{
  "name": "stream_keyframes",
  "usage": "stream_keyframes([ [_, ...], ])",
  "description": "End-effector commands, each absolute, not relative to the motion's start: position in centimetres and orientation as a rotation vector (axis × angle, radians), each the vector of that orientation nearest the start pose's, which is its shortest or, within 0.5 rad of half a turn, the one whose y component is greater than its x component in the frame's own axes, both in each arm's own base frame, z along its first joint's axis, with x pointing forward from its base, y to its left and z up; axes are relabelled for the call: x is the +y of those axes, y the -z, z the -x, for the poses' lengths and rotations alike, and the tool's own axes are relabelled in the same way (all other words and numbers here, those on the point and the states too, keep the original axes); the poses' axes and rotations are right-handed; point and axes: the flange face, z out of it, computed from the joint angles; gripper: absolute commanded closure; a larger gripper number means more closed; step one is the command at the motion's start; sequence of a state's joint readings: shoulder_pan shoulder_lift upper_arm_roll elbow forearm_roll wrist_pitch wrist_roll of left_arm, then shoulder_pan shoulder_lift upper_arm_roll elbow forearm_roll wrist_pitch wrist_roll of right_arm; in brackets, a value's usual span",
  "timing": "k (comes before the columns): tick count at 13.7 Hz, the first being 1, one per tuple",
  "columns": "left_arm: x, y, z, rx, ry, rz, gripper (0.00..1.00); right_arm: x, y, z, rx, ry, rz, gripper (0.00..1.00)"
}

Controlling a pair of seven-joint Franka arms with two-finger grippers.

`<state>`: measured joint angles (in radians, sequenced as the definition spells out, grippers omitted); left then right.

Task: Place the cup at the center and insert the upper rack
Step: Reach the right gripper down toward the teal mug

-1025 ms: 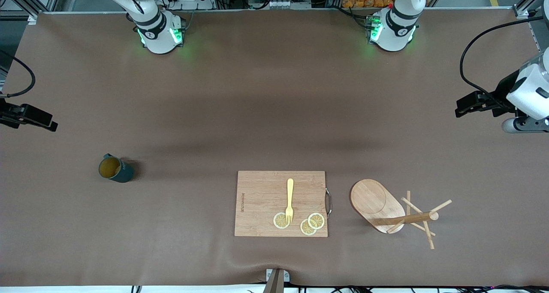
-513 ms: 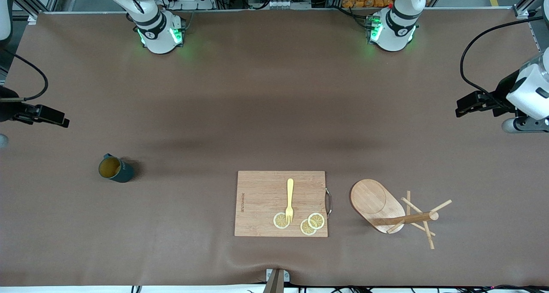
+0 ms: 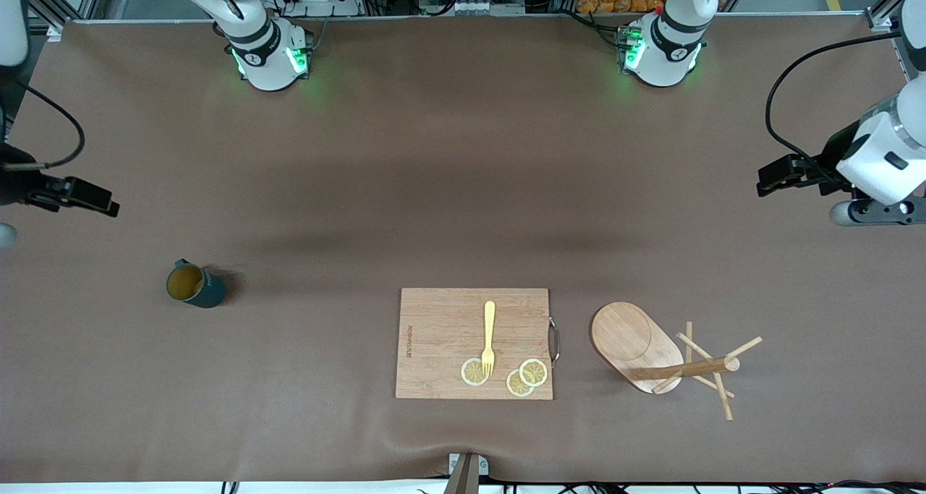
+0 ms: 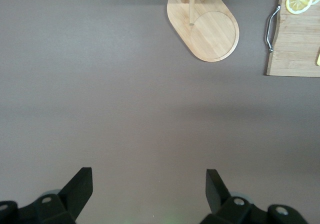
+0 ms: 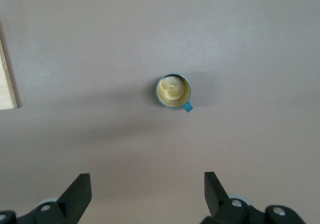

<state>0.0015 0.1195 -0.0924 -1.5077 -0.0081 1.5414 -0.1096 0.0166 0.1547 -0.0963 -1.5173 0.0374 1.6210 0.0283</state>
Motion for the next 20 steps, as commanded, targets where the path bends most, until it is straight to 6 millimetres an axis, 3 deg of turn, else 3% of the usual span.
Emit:
stream_keyframes([
  [1, -5.9, -58.9, -58.2, -0.027, -0.128, 3.108, 0.00, -3.8, -52.8, -59.9, 0.165, -0.091, 3.107, 0.00],
  [4, -6.9, -58.8, -58.1, -0.019, -0.128, 3.103, 0.00, -4.1, -46.9, -60.2, 0.178, -0.117, 3.108, 0.00],
  [10, -6.7, -59.0, -58.0, -0.012, -0.123, 3.102, 0.00, -4.2, -38.1, -62.2, 0.089, -0.076, 3.126, 0.00],
  [12, -6.8, -59.1, -57.9, -0.017, -0.123, 3.103, 0.00, -4.6, -35.8, -62.8, 0.015, -0.049, 3.131, 0.00],
  [20, -8.7, -58.9, -57.5, 0.021, -0.153, 3.100, 0.00, -3.3, -29.1, -64.2, -0.032, -0.047, 3.143, 0.00],
])
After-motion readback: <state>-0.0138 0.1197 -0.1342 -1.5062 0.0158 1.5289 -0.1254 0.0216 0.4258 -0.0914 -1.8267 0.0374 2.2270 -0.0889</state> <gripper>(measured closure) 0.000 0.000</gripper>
